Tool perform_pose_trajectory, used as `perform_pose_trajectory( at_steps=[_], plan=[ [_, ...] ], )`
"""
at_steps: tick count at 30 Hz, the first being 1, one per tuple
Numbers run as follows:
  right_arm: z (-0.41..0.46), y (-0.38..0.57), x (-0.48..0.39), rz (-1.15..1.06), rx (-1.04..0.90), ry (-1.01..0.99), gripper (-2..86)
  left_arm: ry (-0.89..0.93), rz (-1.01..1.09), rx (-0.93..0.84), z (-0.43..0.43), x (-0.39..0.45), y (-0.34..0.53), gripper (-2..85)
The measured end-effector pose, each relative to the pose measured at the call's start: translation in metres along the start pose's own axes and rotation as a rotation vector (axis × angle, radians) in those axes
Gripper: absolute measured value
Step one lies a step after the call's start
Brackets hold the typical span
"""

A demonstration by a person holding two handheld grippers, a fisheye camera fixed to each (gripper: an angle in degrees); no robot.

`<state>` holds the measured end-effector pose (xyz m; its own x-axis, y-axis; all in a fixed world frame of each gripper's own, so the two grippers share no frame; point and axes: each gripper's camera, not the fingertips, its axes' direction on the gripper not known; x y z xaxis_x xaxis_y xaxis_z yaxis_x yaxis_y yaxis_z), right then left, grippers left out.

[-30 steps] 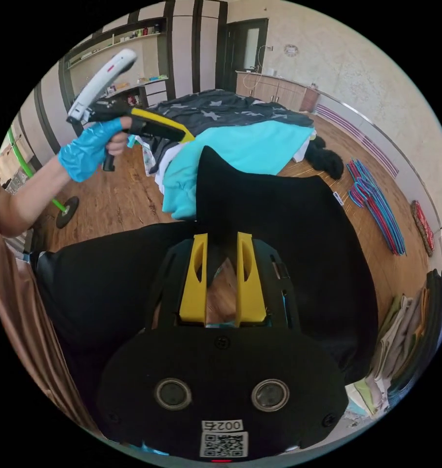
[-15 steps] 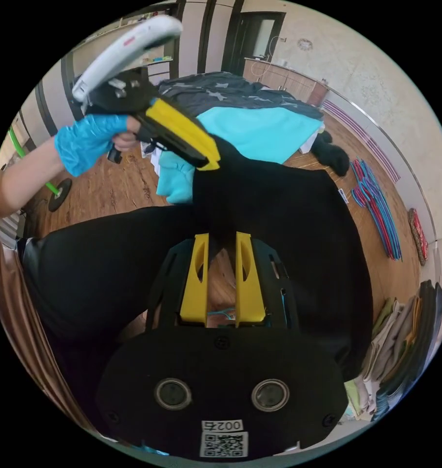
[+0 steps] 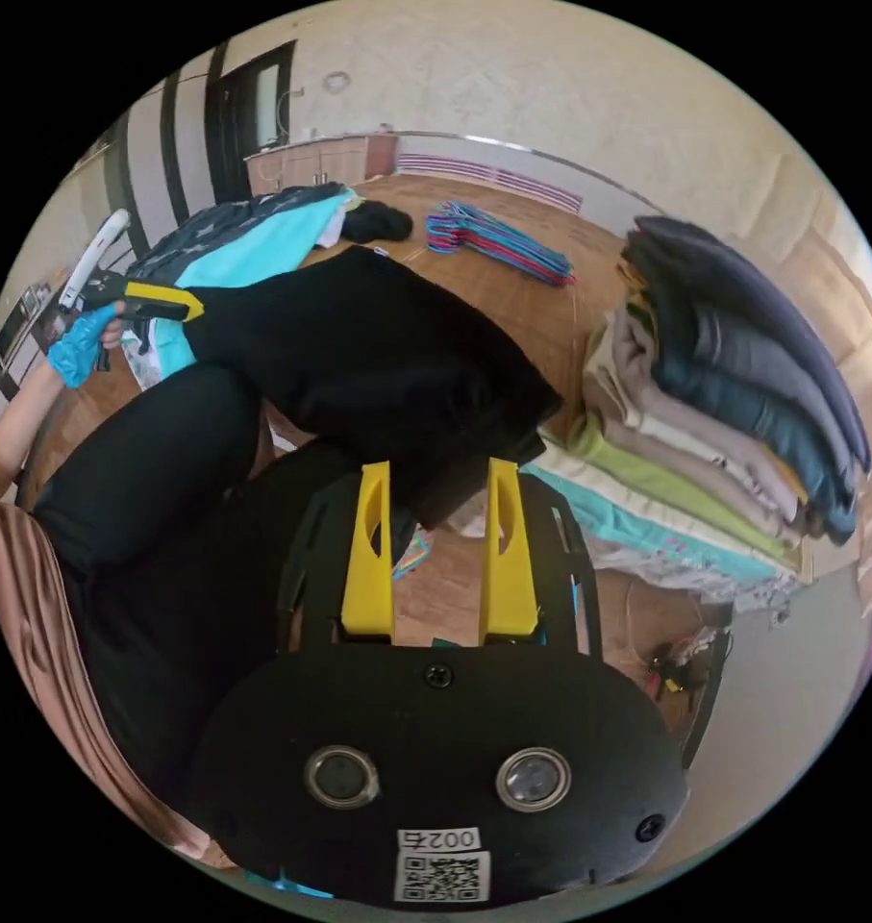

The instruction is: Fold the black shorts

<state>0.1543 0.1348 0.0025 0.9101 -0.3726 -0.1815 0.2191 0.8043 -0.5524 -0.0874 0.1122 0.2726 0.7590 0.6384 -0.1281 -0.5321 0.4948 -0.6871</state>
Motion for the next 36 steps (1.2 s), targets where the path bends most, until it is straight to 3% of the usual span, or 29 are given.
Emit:
perform_pose_trajectory(
  at_steps=[7, 14, 19, 27, 31, 36],
  plan=[
    [0.032, 0.048, 0.062, 0.108, 0.073, -0.262, 13.7, 0.055, 0.282, -0.033, -0.016, 0.059, -0.023, 10.1],
    [0.048, 0.072, 0.111, 0.045, 0.0, -0.399, 5.4, -0.036, 0.31, -0.037, -0.015, 0.085, -0.034, 11.5],
    [0.027, 0.091, 0.133, 0.025, 0.068, -0.317, 1.4, -0.094, 0.271, -0.037, -0.027, 0.094, -0.046, 11.5],
    [0.042, 0.126, 0.162, 0.067, 0.065, -0.352, -0.3, -0.174, 0.286, -0.089, -0.045, 0.109, -0.062, 9.1],
    [0.038, 0.135, 0.17, 0.077, 0.084, -0.366, -0.4, -0.095, 0.214, -0.097, -0.074, 0.107, -0.075, 10.2],
    [0.025, 0.14, 0.175, 0.026, 0.11, -0.35, -0.5, -0.033, 0.281, 0.014, -0.128, 0.13, -0.097, 12.2]
  ],
)
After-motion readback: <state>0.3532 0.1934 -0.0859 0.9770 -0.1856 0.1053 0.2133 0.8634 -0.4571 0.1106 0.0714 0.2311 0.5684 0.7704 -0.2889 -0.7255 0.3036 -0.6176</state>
